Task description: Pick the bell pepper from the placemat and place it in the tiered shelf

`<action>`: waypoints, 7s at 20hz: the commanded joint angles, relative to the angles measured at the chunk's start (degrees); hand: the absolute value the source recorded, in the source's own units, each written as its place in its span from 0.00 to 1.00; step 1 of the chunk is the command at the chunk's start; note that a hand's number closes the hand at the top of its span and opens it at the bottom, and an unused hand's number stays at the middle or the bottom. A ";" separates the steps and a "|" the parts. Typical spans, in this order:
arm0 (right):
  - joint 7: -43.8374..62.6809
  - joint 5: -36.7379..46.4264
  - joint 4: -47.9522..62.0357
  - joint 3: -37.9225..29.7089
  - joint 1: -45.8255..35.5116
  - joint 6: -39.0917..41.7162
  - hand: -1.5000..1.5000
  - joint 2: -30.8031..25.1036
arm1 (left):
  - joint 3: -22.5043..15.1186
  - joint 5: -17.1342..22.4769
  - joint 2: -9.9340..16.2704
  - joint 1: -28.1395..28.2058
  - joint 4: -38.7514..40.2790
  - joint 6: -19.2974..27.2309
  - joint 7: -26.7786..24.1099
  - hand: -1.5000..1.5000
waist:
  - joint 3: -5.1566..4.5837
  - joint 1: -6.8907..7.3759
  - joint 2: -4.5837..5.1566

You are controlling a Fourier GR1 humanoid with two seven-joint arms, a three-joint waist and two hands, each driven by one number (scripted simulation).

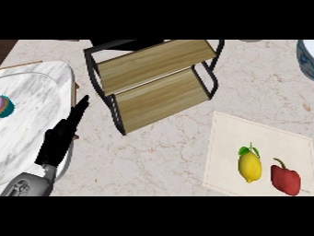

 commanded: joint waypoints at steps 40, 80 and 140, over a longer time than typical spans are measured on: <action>6.10 27.33 32.56 1.00 -28.22 17.68 1.00 31.19 | 4.10 -2.42 -2.94 5.67 3.39 -3.55 -0.46 0.50 | -0.09 -4.15 -0.85; -17.66 4.96 1.13 -4.11 -61.16 44.55 1.00 29.53 | 7.06 -5.85 -6.98 5.76 2.04 -5.78 1.99 0.50 | -0.16 -4.06 -0.95; -46.63 -15.21 82.60 -33.22 -96.41 -13.79 0.00 22.04 | 11.47 -6.63 -7.06 8.57 -2.00 -9.84 3.65 0.50 | -0.07 -5.66 -1.49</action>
